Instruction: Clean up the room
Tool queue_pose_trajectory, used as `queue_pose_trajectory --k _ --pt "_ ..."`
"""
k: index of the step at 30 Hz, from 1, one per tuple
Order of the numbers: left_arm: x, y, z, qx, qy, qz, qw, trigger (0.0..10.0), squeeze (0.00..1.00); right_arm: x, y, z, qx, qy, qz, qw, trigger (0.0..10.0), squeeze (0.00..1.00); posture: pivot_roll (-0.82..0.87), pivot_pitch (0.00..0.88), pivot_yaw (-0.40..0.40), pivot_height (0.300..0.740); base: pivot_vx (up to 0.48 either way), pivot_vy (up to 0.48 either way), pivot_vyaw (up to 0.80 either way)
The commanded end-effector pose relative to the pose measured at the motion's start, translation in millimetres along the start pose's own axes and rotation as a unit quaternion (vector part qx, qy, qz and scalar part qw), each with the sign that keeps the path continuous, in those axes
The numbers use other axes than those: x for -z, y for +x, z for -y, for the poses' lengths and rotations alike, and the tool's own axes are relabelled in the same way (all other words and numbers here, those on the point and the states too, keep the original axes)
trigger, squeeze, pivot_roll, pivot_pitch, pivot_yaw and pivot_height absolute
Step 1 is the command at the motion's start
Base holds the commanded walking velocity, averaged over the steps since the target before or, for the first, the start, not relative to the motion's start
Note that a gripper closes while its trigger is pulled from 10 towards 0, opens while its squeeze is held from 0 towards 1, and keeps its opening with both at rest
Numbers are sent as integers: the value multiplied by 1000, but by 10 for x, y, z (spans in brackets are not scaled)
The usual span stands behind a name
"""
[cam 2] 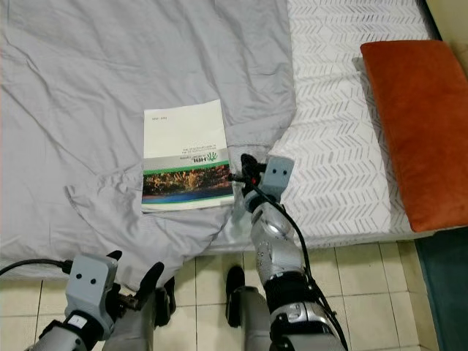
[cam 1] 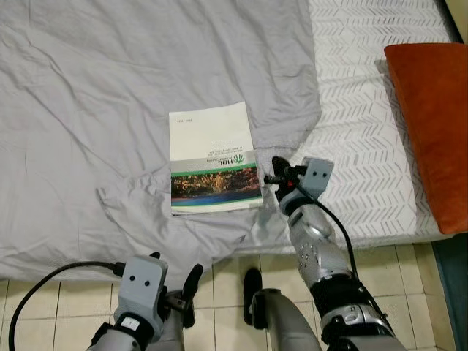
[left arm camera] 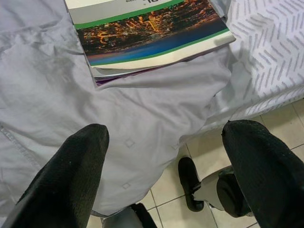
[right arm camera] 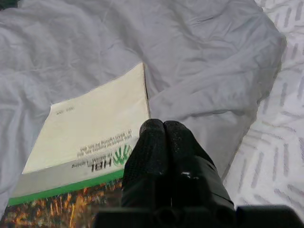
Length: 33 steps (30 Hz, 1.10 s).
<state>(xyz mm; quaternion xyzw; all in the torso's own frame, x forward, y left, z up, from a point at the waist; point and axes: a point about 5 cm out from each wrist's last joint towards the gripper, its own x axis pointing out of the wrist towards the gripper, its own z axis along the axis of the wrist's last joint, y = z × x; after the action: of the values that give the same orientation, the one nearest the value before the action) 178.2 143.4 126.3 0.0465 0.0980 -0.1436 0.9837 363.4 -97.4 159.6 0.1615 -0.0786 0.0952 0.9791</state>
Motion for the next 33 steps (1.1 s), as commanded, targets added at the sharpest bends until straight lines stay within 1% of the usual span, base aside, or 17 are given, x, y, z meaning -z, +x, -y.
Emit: queue_pose_trajectory --k 1,3,4,7,8,13,14,16,17,19,20,21,23,24,26,31,33 --pt "115 -27 51 5 -8 -27 1000 10000 0 204 -126 27 11 13 -52 999 0 0 112 657 -105 740 0 0 0" --pt "115 -25 50 5 -8 -27 1000 10000 0 228 -142 21 10 22 -62 998 0 0 112 657 -105 740 0 0 0" --pt "114 -26 48 5 -8 -27 1000 10000 0 265 -171 3 6 40 -79 996 10000 1000 112 660 -104 740 0 0 0" --pt "121 -37 54 9 -7 -28 1000 10000 0 395 -269 -29 3 105 -124 987 10000 1000 114 661 -104 740 0 0 0" --pt "121 -37 54 9 -7 -28 1000 10000 0 395 -269 -29 3 105 -124 987 10000 1000 114 661 -104 740 0 0 0" --pt "122 -44 90 21 -19 -17 999 10000 0 575 -428 -18 14 188 -173 967 10000 1000 109 662 -107 740 0 0 0" --pt "122 -44 90 21 -19 -17 999 10000 0 575 -428 -18 14 188 -173 967 10000 1000 109 662 -107 740 0 0 0" --pt "117 -43 100 24 -35 -5 999 10000 0 604 -456 -14 19 217 -182 959 10000 1000 106 661 -107 740 0 0 0" --pt "103 -38 92 19 -15 18 1000 10000 0 599 -468 -25 14 242 -190 951 10000 1000 106 661 -107 740 0 0 0" --pt "115 -29 112 24 -12 24 999 10000 0 596 -468 -27 11 250 -191 949 10000 1000 108 661 -109 740 0 0 0" --pt "166 1 157 23 -12 39 999 10000 0 594 -465 -26 8 263 -194 945 10000 1000 108 661 -109 740 0 0 0" --pt "228 29 185 20 -17 39 999 10000 0 595 -460 -23 7 264 -194 945 10000 1000 104 661 -115 740 0 0 0" --pt "270 46 201 18 -19 38 999 10000 0 591 -460 -22 6 264 -196 944 10000 1000 104 661 -115 740 0 0 0" --pt "341 81 247 19 -27 33 999 10000 0 583 -457 -31 2 267 -196 944 10000 1000 81 664 -123 740 0 0 0" --pt "364 109 275 17 -37 33 999 10000 0 575 -452 -46 -3 271 -195 943 10000 1000 74 664 -126 740 0 0 0" --pt "395 130 277 7 -43 34 998 10000 0 552 -433 -82 -14 279 -197 940 10000 1000 70 666 -127 740 0 0 0" --pt "410 119 246 1 -43 35 998 10000 0 502 -401 -147 -32 271 -198 941 10000 1000 78 664 -123 740 0 0 0"
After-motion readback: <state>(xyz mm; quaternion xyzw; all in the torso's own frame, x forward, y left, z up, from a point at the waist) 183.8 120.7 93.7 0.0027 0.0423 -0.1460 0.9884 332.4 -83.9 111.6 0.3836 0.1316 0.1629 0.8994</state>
